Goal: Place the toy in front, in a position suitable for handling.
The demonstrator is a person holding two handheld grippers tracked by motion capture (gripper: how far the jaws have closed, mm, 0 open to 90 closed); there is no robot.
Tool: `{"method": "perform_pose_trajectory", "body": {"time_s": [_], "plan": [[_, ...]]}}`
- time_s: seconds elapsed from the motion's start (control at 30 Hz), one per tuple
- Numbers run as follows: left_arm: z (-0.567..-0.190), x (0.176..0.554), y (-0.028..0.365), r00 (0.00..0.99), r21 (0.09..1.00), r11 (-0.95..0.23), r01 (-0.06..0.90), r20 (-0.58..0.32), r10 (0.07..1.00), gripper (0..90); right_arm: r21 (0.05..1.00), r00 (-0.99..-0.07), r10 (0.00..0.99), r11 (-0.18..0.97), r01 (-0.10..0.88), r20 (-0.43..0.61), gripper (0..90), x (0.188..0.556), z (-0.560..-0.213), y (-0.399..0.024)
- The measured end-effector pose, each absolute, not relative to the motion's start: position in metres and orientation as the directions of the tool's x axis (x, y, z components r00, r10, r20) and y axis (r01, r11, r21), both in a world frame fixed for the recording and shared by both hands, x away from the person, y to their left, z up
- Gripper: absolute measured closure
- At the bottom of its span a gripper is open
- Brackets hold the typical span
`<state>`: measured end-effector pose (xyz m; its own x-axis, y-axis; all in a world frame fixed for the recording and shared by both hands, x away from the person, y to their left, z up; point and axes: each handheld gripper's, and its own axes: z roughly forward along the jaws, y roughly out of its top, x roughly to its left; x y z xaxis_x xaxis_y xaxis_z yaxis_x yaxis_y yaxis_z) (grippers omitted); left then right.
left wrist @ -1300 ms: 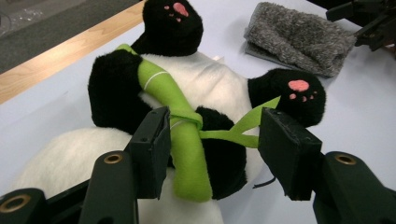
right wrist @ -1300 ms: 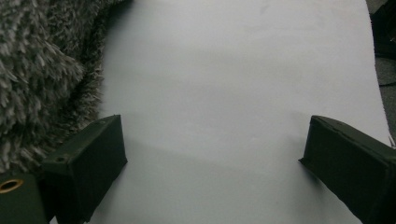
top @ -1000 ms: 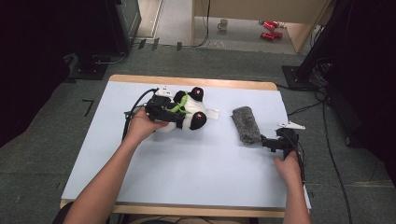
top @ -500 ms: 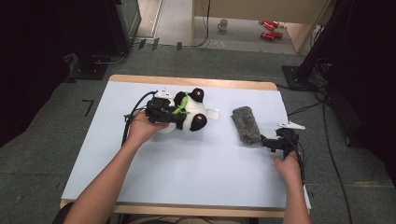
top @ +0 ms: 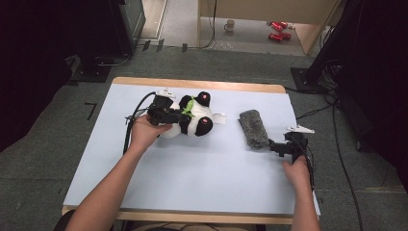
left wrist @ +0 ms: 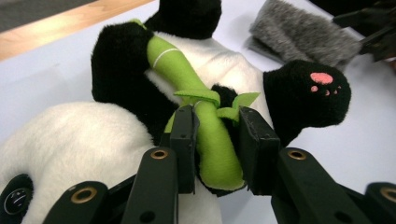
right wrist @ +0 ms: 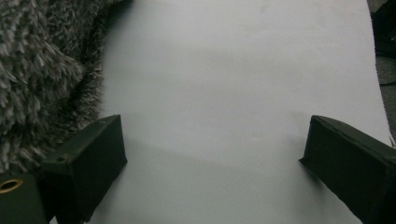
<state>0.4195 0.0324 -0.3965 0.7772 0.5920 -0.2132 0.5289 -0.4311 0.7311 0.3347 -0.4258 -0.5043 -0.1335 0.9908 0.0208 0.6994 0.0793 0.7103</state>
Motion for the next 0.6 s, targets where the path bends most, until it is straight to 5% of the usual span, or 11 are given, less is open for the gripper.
{"method": "perform_pose_trajectory", "body": {"time_s": [0.6], "plan": [[-0.392, 0.376, 0.032, 0.770, 0.738, -0.413, 0.533, -0.221, 0.599, 76.6, 0.708, -0.133, 0.991, 0.074, 0.703, 0.028, 4.5, 0.335, -0.504, -0.426]]}}
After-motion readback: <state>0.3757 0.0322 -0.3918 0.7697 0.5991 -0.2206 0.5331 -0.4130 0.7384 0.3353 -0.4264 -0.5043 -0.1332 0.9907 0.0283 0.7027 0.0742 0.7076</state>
